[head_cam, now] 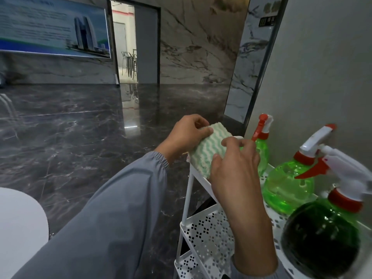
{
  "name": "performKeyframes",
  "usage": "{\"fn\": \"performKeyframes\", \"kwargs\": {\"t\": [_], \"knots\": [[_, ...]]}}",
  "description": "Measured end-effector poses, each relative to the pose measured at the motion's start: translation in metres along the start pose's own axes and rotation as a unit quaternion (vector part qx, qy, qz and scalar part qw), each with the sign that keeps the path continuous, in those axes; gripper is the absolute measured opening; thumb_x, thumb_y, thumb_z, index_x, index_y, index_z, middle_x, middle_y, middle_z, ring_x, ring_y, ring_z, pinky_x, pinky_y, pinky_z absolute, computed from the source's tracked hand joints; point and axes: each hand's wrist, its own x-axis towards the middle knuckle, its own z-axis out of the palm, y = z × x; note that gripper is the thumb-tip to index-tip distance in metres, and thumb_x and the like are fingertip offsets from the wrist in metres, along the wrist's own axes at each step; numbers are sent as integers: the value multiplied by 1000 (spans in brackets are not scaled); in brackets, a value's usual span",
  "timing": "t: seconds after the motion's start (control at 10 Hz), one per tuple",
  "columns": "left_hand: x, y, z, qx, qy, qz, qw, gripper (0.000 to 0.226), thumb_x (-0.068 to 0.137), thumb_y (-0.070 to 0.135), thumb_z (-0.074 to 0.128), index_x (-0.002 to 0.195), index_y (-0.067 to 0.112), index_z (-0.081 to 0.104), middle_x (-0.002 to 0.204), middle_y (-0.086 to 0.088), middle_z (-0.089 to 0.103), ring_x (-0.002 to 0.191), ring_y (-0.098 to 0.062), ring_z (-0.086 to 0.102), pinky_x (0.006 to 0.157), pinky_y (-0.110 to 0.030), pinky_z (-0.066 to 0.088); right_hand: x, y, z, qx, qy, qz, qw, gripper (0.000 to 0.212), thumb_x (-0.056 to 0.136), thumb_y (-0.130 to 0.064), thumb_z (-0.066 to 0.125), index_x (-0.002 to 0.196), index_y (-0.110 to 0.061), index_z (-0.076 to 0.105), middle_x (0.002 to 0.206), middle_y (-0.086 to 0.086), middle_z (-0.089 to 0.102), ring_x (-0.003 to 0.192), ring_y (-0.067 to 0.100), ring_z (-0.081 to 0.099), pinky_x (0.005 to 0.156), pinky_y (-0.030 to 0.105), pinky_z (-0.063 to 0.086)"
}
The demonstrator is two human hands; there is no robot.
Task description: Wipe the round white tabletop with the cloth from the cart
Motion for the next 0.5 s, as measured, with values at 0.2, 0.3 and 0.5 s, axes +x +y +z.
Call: {"fn": "performKeyframes", "kwargs": {"t": [0.2, 0.3, 0.5], "knots": [[-41, -14, -33, -29, 52, -43, 997, 20, 99, 39, 67, 104, 21, 75, 94, 7, 76, 86, -10, 72, 77, -31, 57, -1, -15, 15, 117, -33, -24, 992, 25, 104, -25, 53, 128, -21, 57, 131, 1, 50, 125, 21, 45, 96, 34, 34], [-77, -23, -66, -33, 77, -61, 995, 21, 102, 32, 64, 107, 14, 74, 97, -2, 76, 82, -15, 73, 69, -29, 59, -6, -32, 32, 210, -66, -65, 973, 15, 104, -34, 54, 112, -22, 61, 114, -5, 56, 110, 17, 54, 88, 35, 42], [-159, -70, -139, -64, 188, -134, 971, 19, 104, 31, 62, 98, 17, 73, 90, -1, 77, 73, -15, 72, 64, -28, 50, -29, -80, 76, 314, -181, -91, 928, 22, 103, -43, 55, 94, -26, 65, 91, -8, 65, 85, 8, 60, 71, 31, 45]]}}
